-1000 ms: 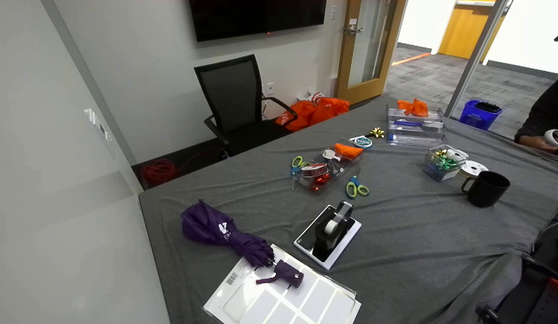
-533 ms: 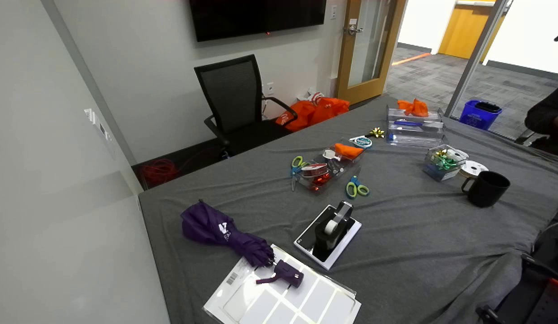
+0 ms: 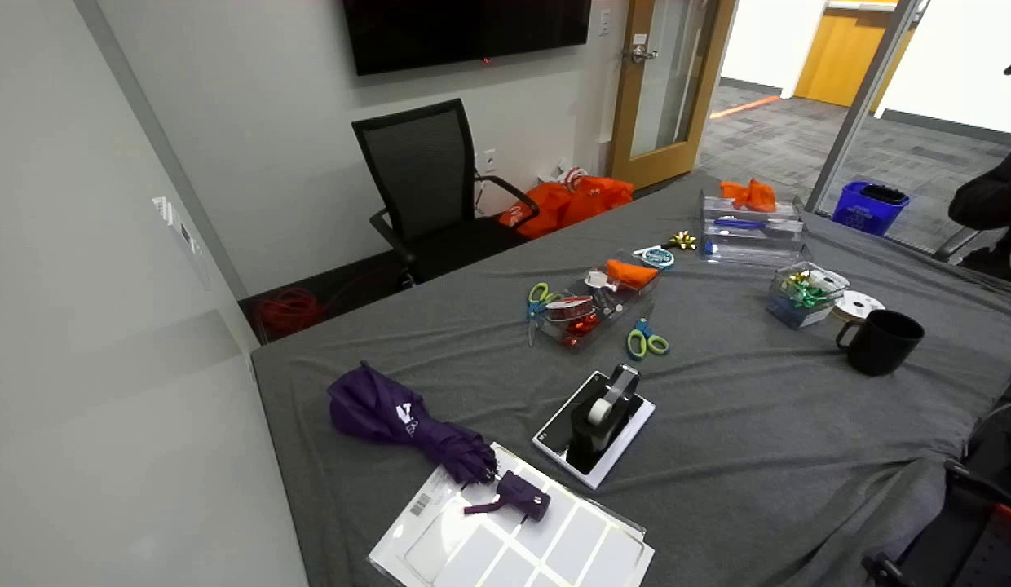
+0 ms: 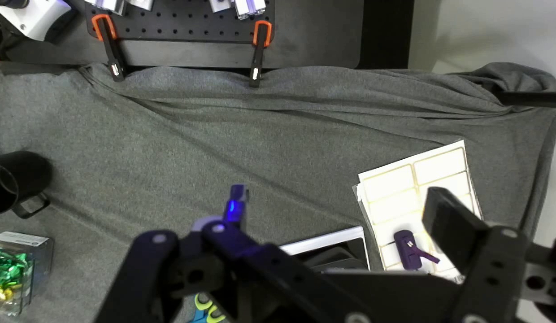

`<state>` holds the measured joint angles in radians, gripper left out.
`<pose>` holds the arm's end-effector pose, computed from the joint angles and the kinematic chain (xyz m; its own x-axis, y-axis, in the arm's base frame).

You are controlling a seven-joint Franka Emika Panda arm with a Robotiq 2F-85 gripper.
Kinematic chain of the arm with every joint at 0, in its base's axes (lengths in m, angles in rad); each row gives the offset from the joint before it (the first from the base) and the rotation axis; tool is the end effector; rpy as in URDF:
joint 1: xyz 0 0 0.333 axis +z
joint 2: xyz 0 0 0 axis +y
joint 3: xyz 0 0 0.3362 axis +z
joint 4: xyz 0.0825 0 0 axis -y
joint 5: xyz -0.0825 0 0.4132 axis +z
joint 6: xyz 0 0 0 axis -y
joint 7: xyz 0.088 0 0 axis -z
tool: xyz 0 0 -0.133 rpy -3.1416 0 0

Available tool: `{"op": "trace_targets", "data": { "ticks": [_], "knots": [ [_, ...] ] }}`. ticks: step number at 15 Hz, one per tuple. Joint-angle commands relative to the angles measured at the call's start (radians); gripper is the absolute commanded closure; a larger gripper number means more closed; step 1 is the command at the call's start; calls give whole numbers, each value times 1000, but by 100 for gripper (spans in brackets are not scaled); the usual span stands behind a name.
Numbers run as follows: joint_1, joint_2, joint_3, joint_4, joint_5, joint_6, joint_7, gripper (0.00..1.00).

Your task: Pick up the yellow gift bow and put it in the clear storage container with an orange cloth

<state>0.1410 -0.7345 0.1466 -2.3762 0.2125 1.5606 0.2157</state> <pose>0.3096 0.1303 0.5485 0.9937 0.0281 -0.1082 0.0181 -0.9955 -0.0926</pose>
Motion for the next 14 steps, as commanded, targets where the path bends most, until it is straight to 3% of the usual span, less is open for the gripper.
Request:
{"op": "trace_targets", "data": {
  "ticks": [1,3,7,10,14],
  "knots": [
    [-18,-1,12,3,7,-5,-9,0],
    [-18,-1,12,3,7,-5,-9,0],
    [-47,-14,-52,5,-73,-20,-99,0],
    [-88,2,-120,4,-159,38,-170,0],
    [-132,42,-238,-9,-168,206,-264,0]
  ]
}}
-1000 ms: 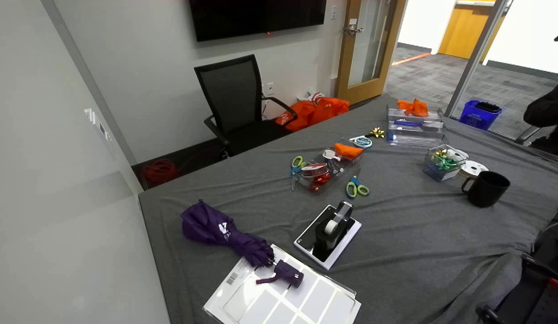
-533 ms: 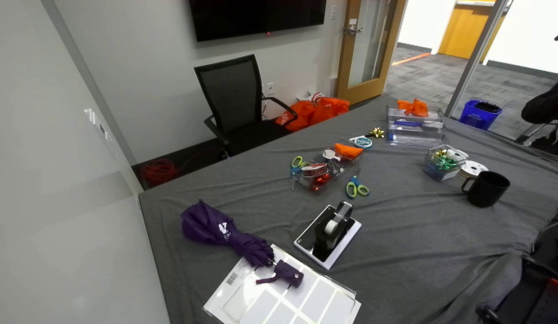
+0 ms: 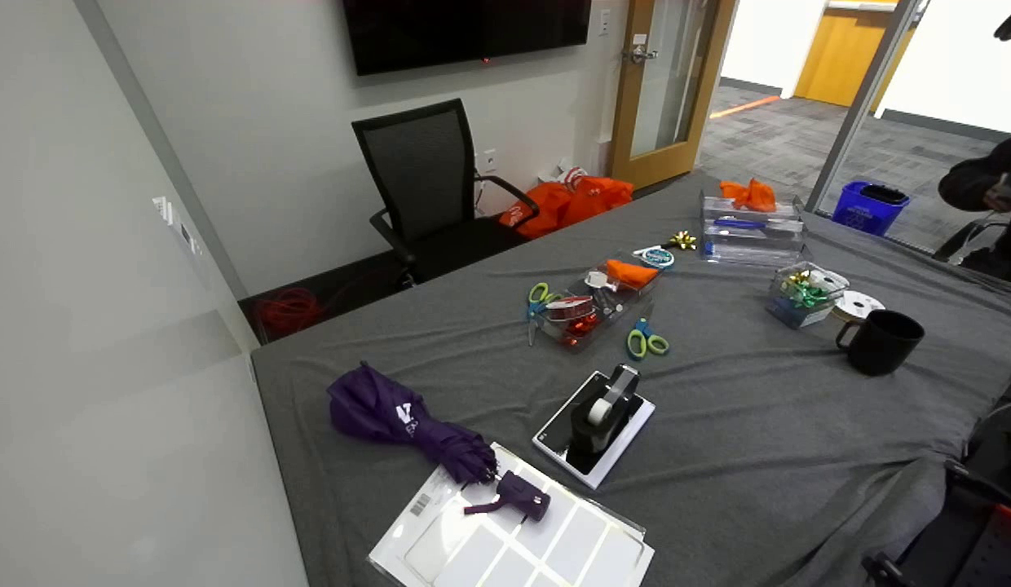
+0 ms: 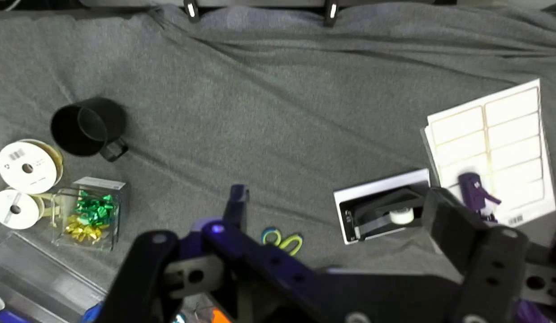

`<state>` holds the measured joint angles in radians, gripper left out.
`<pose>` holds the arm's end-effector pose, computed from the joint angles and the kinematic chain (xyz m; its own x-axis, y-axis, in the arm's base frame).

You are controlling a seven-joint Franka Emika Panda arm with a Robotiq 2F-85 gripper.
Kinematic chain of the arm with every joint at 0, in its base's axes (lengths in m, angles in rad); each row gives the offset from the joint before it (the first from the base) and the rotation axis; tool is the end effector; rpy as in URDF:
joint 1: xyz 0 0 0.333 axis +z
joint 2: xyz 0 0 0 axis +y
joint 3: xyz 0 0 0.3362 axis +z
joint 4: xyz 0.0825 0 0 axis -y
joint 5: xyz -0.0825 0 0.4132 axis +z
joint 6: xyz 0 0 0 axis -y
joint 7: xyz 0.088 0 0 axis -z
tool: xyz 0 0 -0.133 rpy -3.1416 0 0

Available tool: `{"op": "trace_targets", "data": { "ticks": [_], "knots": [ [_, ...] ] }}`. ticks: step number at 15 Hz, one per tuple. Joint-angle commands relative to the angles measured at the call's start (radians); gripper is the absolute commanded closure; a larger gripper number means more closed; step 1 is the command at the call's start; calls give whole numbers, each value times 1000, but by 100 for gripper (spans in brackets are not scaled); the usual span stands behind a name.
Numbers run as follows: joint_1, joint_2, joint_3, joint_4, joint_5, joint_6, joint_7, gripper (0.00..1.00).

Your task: Pick up the yellow gift bow and put it in the clear storage container with an orange cloth

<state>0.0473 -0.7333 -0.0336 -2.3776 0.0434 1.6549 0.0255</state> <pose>0.3438 0.0080 0.5580 0.9999 -0.0070 0.0085 -0.0064 -0.9978 -0.0660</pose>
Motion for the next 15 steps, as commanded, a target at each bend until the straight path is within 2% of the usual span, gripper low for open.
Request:
{"op": "trace_targets", "data": {
  "ticks": [1,5,10,13,14,15],
  "knots": [
    [-49,62,-83,-7,5,164,-94,0],
    [-95,177,-160,11,-13,320,-151,0],
    [-161,325,-191,29,-70,435,-156,0],
    [-173,413,-198,56,-70,456,-166,0],
    [-175,506,-224,148,-56,435,-210,0],
    [-165,549,-240,184,-30,414,-266,0]
  ]
}}
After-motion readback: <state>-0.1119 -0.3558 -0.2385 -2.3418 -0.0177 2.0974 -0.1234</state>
